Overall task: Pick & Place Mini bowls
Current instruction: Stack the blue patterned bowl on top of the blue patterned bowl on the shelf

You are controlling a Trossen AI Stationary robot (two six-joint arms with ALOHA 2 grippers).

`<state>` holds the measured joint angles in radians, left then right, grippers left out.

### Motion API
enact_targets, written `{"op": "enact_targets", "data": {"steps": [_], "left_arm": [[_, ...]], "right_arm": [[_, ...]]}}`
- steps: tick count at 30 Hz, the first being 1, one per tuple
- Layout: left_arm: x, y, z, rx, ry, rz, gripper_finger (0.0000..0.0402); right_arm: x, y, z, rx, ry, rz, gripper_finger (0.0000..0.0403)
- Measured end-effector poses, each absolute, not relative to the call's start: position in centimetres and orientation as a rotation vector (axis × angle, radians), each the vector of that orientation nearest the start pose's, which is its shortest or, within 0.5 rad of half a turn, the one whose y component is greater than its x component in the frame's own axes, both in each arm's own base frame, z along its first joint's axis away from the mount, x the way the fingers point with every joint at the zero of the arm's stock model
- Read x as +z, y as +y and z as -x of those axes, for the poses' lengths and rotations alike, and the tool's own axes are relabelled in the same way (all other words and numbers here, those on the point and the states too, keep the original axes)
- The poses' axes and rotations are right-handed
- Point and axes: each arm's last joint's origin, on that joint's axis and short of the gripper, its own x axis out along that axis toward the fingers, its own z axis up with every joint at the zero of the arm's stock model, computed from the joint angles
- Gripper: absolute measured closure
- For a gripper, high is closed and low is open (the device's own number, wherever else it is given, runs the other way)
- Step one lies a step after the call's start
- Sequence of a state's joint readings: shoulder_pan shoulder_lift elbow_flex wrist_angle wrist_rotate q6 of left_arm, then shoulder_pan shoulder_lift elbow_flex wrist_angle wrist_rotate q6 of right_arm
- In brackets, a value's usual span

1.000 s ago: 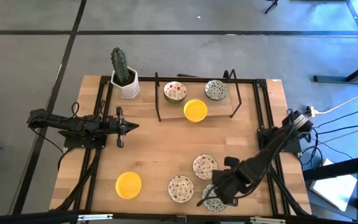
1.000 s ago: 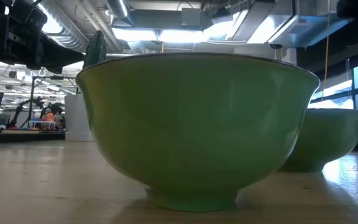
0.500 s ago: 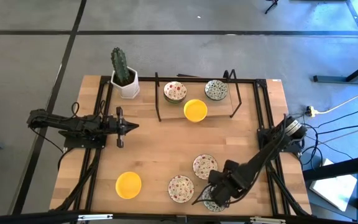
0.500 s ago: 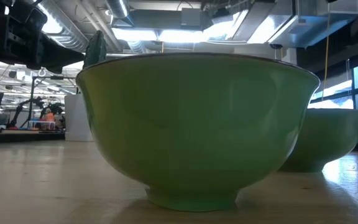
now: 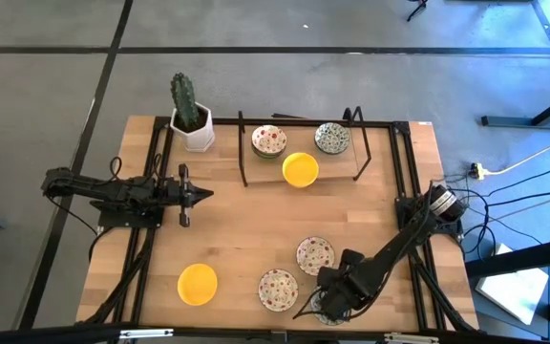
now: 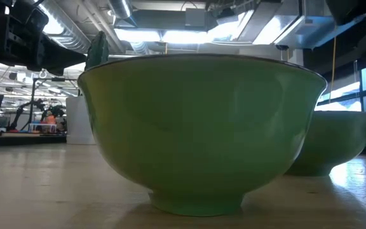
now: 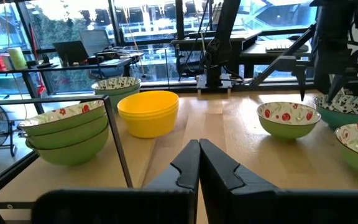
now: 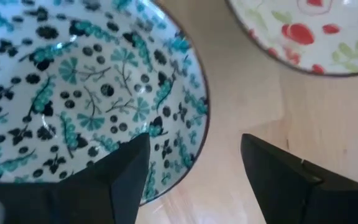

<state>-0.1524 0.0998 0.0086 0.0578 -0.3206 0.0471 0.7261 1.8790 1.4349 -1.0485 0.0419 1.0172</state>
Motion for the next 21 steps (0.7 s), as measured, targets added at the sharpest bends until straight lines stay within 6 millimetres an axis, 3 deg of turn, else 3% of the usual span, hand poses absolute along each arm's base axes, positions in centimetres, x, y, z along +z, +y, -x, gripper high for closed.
{"op": "enact_targets", "data": {"steps": [21], "left_arm": [[16.41, -0.65, -10.21, 0.167, 0.036, -0.046, 0.0398]], "right_arm": [[20.73, 23.16, -26.45, -0.283, 1.464, -0.266, 0.0150]]}}
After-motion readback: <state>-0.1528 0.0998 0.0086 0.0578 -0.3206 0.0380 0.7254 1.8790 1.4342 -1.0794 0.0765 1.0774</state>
